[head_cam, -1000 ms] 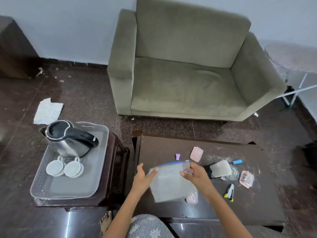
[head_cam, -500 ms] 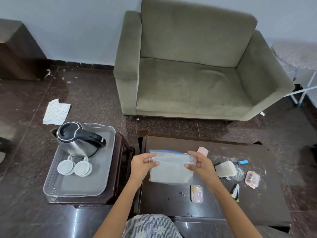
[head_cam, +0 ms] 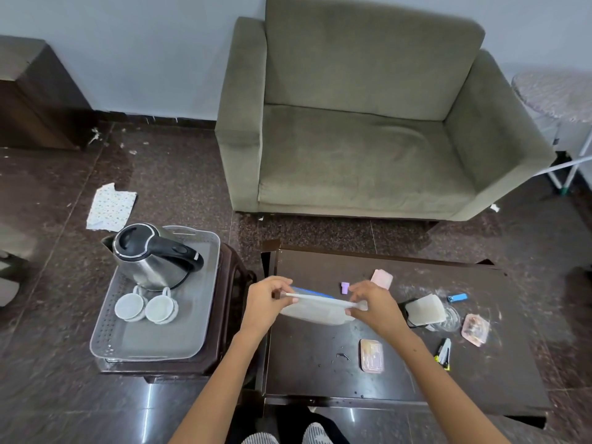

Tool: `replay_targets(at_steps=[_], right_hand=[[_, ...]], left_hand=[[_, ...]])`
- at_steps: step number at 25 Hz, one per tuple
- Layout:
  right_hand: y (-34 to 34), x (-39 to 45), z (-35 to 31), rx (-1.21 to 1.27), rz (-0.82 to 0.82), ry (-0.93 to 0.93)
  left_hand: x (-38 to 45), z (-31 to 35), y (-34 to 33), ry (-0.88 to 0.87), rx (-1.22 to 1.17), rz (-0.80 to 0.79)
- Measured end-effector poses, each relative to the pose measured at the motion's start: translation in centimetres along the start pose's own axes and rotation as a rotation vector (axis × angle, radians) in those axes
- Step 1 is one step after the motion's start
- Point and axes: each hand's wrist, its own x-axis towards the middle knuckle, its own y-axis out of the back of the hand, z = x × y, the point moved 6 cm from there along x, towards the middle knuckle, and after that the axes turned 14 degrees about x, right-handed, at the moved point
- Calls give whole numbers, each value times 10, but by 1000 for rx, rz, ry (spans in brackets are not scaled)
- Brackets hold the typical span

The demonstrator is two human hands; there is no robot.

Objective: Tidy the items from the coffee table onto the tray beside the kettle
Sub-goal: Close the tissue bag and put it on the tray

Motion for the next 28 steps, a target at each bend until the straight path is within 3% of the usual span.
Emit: replay_targets(at_steps=[6, 11, 13, 18, 28], right_hand=[[-31, 7, -31, -358, -389, 47], [-37, 11, -26, -413, -332, 19], [-31, 11, -14, -341, -275, -22], [-39, 16, -3, 29, -162, -157], [-163, 80, -100, 410, -156, -204]], left_hand=[[3, 18, -16, -68, 7, -138], [3, 21, -15, -59, -8, -41], [2, 16, -9, -23, 0, 35], [-5, -4, -10, 82, -3, 55], [-19, -86, 62, 250, -14, 193]])
